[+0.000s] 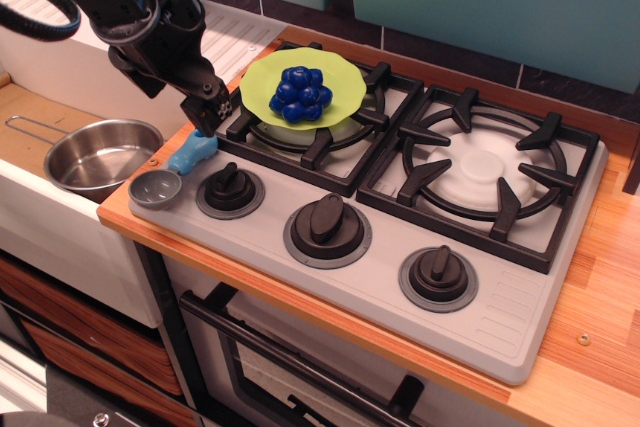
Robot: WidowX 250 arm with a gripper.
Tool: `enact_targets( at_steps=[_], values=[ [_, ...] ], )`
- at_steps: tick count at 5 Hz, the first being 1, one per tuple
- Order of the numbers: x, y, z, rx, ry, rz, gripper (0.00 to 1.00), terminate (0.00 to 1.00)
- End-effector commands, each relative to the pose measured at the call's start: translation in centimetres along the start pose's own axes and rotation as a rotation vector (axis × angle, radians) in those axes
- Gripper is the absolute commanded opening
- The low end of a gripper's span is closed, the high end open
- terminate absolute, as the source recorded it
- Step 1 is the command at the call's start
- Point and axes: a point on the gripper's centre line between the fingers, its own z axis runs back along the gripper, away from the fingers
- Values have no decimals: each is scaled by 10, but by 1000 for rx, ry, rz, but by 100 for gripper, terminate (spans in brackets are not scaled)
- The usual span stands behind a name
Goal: Put blueberry on plate and spoon in pot or pan in sink
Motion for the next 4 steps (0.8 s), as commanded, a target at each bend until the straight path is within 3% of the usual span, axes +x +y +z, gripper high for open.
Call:
enact_targets(
  at_steps=[1,2,4],
  values=[
    [16,4,-7,-5,135,70,100,0],
    [15,0,-14,-50,172,88,100,0],
    [14,-8,-21,-48,195,88,100,0]
  ],
)
